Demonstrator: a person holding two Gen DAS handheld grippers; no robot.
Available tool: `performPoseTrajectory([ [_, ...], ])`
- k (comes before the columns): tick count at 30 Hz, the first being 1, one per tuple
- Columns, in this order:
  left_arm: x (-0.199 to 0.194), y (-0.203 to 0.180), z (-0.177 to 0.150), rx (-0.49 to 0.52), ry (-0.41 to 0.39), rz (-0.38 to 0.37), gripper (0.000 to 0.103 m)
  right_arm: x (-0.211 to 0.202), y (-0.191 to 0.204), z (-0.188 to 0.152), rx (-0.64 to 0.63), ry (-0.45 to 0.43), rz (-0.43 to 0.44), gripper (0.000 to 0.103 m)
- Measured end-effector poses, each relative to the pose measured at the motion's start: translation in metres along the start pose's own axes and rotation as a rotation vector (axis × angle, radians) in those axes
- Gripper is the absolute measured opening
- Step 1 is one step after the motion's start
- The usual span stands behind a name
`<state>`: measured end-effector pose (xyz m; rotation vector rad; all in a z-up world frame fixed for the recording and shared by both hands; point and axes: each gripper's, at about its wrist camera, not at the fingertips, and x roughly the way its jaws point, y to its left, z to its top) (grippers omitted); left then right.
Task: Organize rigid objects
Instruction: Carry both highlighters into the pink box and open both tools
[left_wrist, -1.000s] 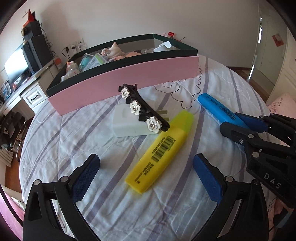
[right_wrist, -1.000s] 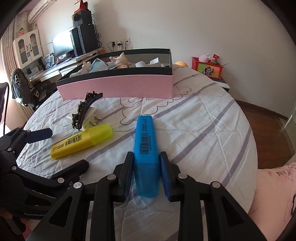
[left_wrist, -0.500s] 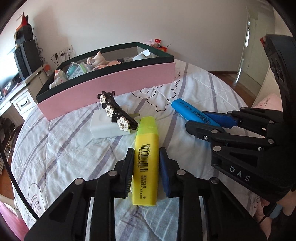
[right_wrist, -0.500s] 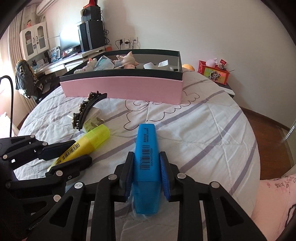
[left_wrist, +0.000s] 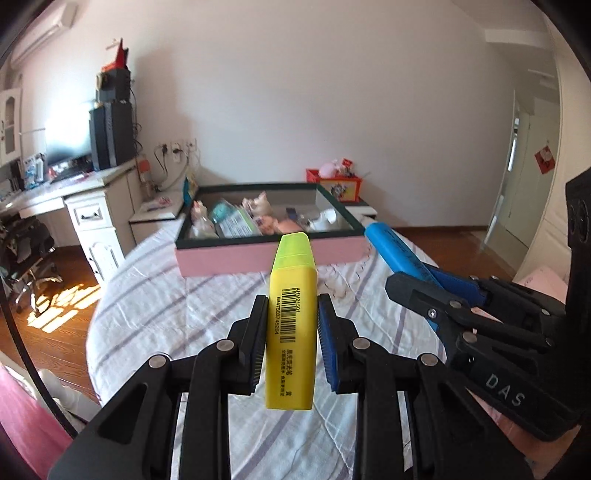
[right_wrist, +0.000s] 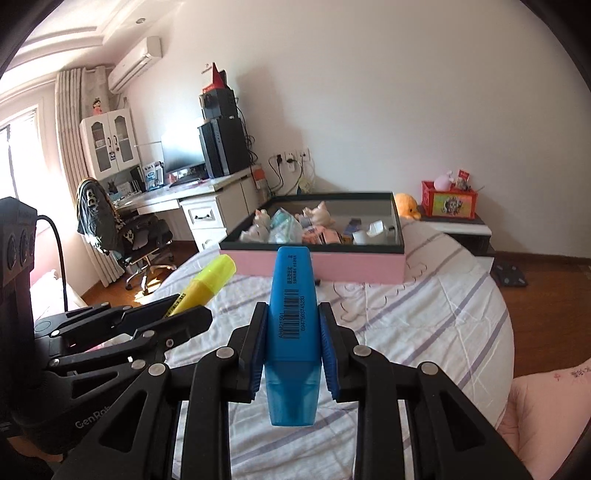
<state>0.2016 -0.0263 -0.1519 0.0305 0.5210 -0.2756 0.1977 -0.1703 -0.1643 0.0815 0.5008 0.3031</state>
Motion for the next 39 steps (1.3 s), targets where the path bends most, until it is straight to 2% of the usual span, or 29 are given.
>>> performPoseTrajectory([
  [6,-0.049,-0.002,0.021,0.02,-0.152,0.12,0.026,-0.036,0.033,0.026,-0.064,-0.092,-0.011,0.027],
  [14,-0.09,0.002,0.03,0.011,-0.255,0.16,0.026,-0.065,0.061,0.044,-0.12,-0.18,-0.026,0.027],
  [19,-0.096,0.004,0.03,0.015,-0.268,0.174,0.026,-0.071,0.07,0.046,-0.142,-0.207,-0.04,0.027],
  [27,-0.093,0.008,0.029,0.016,-0.26,0.182,0.026,-0.065,0.071,0.046,-0.149,-0.204,-0.04,0.027],
  [32,-0.076,0.012,0.032,0.016,-0.244,0.185,0.026,-0.056,0.069,0.048,-0.15,-0.19,-0.039,0.027],
  [39,-0.032,0.015,0.053,0.04,-0.202,0.165,0.026,-0.022,0.053,0.065,-0.159,-0.16,-0.051,0.027],
])
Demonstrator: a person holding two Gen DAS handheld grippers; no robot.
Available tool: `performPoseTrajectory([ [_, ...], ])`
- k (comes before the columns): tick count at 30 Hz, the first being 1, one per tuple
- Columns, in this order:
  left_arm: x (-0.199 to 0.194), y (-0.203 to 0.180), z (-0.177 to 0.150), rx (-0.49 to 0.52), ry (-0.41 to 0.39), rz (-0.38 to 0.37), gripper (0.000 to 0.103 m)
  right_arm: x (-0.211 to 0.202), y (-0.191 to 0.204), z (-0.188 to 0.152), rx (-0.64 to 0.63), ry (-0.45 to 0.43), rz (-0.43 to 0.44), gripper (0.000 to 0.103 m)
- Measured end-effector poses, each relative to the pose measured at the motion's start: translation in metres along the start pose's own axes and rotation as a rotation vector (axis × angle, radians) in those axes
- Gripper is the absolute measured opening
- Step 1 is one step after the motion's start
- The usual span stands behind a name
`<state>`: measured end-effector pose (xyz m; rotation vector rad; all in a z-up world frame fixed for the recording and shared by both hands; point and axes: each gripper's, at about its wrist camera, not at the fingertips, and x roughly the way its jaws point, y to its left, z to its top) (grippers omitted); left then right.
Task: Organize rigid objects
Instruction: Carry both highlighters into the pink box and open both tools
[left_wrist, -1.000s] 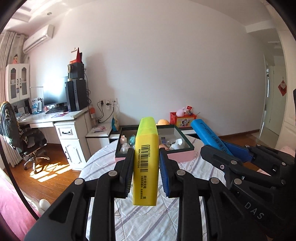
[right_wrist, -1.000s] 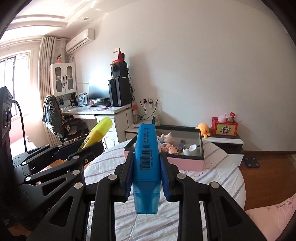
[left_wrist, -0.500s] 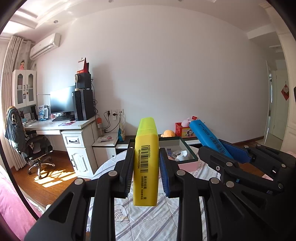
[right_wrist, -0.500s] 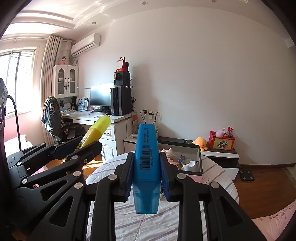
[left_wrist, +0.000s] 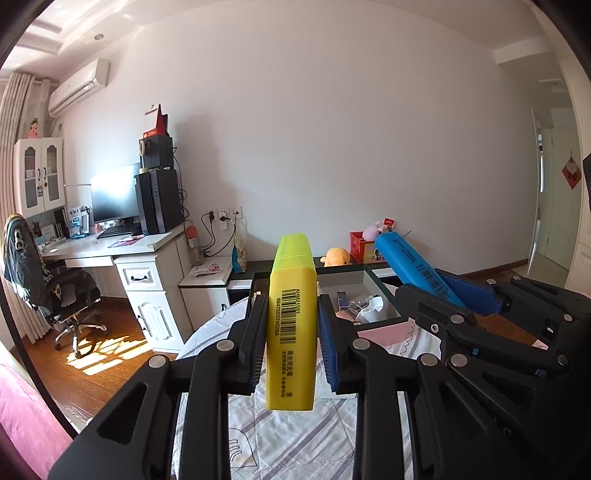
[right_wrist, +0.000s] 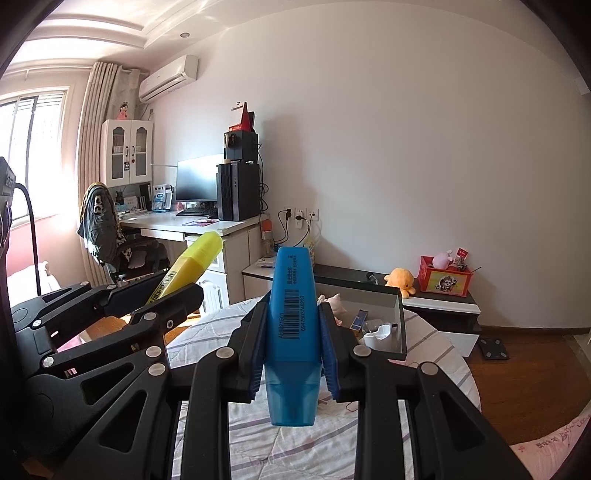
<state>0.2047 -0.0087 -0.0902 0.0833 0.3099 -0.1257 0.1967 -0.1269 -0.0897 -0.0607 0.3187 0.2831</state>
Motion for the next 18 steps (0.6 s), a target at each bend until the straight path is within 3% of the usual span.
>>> performPoseTrajectory([
  [4,0.043,-0.003,0.007,0.029,0.03,-0.015,0.026,0.036,-0.015,0.01,-0.016,0.025,-0.014,0.027],
  [10,0.137,0.007,0.018,0.023,0.143,-0.033,0.026,0.108,-0.05,0.018,-0.015,0.089,-0.034,0.027],
  [15,0.213,0.018,0.013,-0.007,0.259,-0.068,0.026,0.173,-0.091,0.009,0.011,0.183,-0.08,0.027],
  [18,0.252,0.022,0.003,0.01,0.33,-0.041,0.026,0.204,-0.115,-0.003,0.032,0.245,-0.106,0.027],
])
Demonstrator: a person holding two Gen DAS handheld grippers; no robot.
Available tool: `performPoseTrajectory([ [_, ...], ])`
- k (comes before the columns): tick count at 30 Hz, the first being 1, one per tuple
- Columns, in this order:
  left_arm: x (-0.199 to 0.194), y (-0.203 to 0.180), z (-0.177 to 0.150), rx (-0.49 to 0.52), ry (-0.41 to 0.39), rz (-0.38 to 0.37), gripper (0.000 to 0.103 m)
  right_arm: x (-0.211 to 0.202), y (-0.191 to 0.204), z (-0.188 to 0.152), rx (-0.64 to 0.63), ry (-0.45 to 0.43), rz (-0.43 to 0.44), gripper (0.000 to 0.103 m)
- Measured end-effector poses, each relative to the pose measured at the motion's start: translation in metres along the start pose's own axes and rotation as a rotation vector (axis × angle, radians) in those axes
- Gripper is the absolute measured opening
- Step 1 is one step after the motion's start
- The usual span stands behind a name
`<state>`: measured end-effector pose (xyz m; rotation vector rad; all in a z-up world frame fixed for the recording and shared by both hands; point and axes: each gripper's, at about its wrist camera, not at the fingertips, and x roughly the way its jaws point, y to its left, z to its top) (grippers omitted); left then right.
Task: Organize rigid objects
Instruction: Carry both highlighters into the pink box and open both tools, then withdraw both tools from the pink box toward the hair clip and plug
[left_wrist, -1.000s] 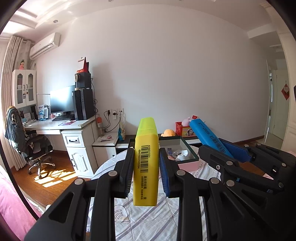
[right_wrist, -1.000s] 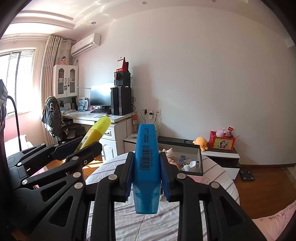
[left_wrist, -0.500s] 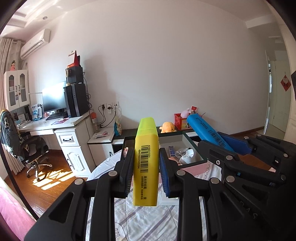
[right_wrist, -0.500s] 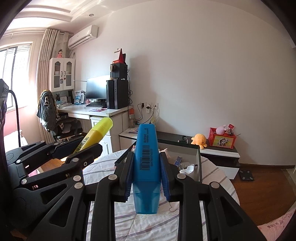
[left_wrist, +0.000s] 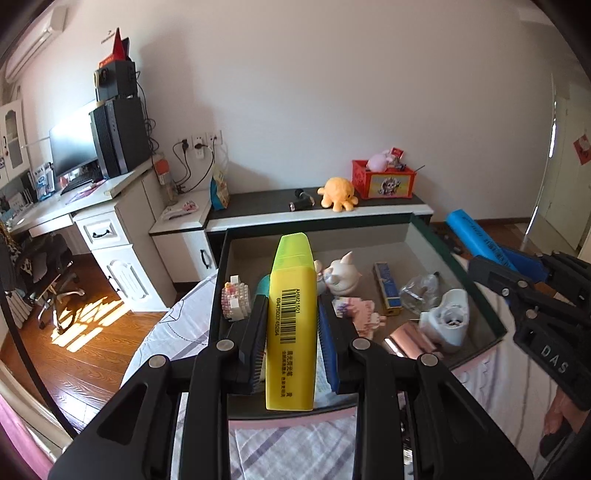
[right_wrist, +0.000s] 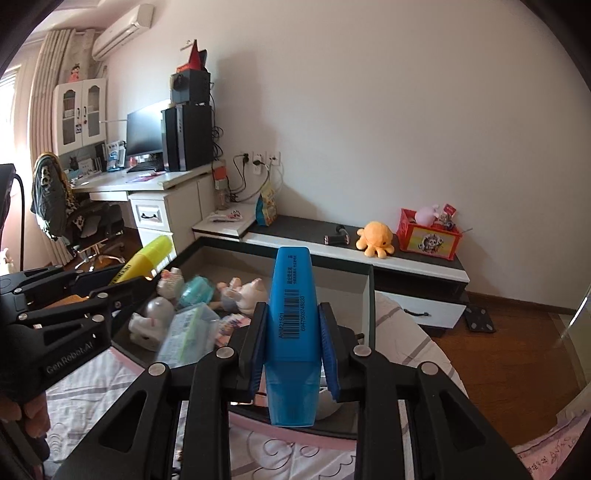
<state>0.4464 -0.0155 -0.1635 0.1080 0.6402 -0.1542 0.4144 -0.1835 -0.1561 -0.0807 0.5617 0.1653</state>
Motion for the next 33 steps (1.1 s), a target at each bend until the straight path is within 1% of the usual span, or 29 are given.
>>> performPoseTrajectory([
  [2,0.023,0.004,0.0,-0.001,0.049,0.013,0.026,0.022,-0.012,-0.004,0.018,0.046,-0.005,0.027],
  [6,0.052,0.011,-0.003,0.009,0.104,0.028,0.027,0.055,-0.03,-0.016,0.039,0.113,-0.026,0.027],
  [8,0.06,0.013,-0.004,0.014,0.115,0.034,0.03,0.066,-0.034,-0.02,0.039,0.139,-0.031,0.027],
  [11,0.065,0.014,-0.005,0.009,0.117,0.037,0.033,0.071,-0.036,-0.021,0.046,0.15,-0.042,0.027],
  [12,0.066,0.014,-0.006,0.013,0.12,0.039,0.036,0.073,-0.036,-0.021,0.046,0.154,-0.044,0.027],
  [13,0.066,0.015,-0.007,0.016,0.117,0.049,0.044,0.073,-0.036,-0.021,0.045,0.152,-0.047,0.027],
  [14,0.066,0.015,-0.008,0.018,0.117,0.062,0.049,0.072,-0.036,-0.022,0.043,0.149,-0.047,0.027],
  [15,0.065,0.015,-0.008,0.019,0.113,0.073,0.058,0.072,-0.036,-0.022,0.043,0.15,-0.048,0.028],
  [16,0.063,0.016,-0.008,0.018,0.11,0.079,0.07,0.072,-0.037,-0.022,0.047,0.152,-0.05,0.032],
  [17,0.059,0.017,-0.008,0.011,0.104,0.069,0.073,0.071,-0.038,-0.021,0.055,0.15,-0.049,0.038],
  [18,0.054,0.018,-0.008,-0.001,0.094,0.05,0.081,0.068,-0.038,-0.021,0.066,0.144,-0.033,0.041],
  [19,0.048,0.019,-0.008,-0.008,0.087,0.052,0.09,0.064,-0.038,-0.02,0.07,0.138,-0.028,0.046],
  [20,0.04,0.019,-0.007,-0.011,0.071,0.06,0.093,0.058,-0.036,-0.02,0.07,0.129,-0.028,0.055],
  [21,0.03,0.018,-0.008,-0.013,0.048,0.066,0.095,0.052,-0.034,-0.019,0.068,0.116,-0.031,0.062],
  [22,0.02,0.018,-0.008,-0.019,0.031,0.063,0.096,0.044,-0.033,-0.018,0.067,0.1,-0.036,0.07],
  [23,0.01,0.018,-0.009,-0.026,0.018,0.048,0.097,0.035,-0.031,-0.017,0.069,0.083,-0.031,0.073],
  [24,-0.001,0.017,-0.011,-0.034,0.004,0.032,0.1,0.024,-0.029,-0.016,0.077,0.065,-0.016,0.074],
  [25,-0.012,0.017,-0.013,-0.038,-0.011,0.029,0.102,0.014,-0.027,-0.016,0.089,0.051,-0.005,0.079],
  [29,-0.065,0.009,-0.023,-0.036,-0.087,0.018,0.103,-0.035,-0.01,-0.015,0.101,-0.009,0.026,0.08],
  [33,-0.12,0.003,-0.036,-0.047,-0.159,0.027,0.103,-0.092,0.016,-0.02,0.095,-0.085,0.042,0.083],
])
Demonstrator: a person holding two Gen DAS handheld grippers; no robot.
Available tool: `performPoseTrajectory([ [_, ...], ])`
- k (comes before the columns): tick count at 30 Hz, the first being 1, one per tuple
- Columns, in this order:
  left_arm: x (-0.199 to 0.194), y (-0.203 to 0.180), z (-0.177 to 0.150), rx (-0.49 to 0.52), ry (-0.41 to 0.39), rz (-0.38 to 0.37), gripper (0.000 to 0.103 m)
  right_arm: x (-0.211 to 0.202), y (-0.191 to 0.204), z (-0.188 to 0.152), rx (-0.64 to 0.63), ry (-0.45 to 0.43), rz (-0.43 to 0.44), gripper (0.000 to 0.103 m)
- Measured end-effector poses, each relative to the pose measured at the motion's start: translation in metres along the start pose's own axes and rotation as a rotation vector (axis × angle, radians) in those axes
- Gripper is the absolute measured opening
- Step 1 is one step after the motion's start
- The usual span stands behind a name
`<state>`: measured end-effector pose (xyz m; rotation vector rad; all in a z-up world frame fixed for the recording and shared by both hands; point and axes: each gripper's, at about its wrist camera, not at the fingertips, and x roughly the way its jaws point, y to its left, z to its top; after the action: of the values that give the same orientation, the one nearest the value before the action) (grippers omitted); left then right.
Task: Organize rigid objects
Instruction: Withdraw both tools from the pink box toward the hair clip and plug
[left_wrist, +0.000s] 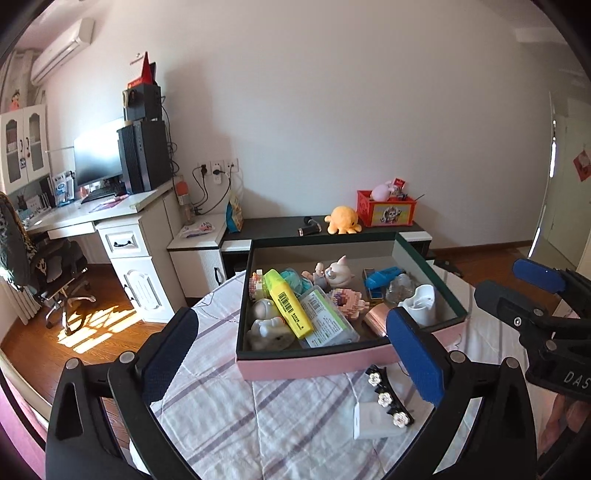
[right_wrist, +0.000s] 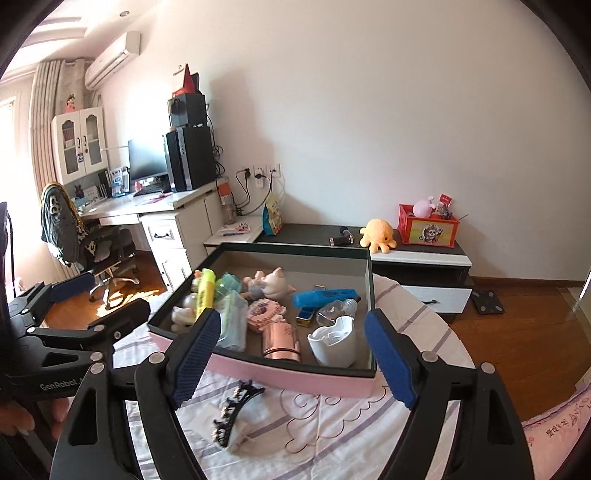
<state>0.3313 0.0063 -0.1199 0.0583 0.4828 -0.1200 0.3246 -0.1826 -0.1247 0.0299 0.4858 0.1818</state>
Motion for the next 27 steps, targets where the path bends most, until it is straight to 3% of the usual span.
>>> performPoseTrajectory([
  [7,-0.097,-0.003,-0.015,-0.053,-0.149,0.066,0.103,-0.088,0.04,-0.015,-0.013,-0.123,-0.026,0.088],
  [13,-0.156,0.0,-0.029,-0.084,-0.215,0.086,0.103,-0.145,0.058,-0.025,-0.024,-0.198,-0.037,0.09],
  [15,-0.172,0.0,-0.032,-0.076,-0.234,0.092,0.103,-0.16,0.063,-0.029,-0.018,-0.214,-0.044,0.091],
  [17,-0.185,-0.001,-0.034,-0.067,-0.255,0.103,0.103,-0.172,0.066,-0.034,-0.015,-0.23,-0.055,0.103],
  [27,-0.223,-0.013,-0.04,-0.041,-0.313,0.121,0.103,-0.212,0.073,-0.043,-0.013,-0.277,-0.072,0.103],
])
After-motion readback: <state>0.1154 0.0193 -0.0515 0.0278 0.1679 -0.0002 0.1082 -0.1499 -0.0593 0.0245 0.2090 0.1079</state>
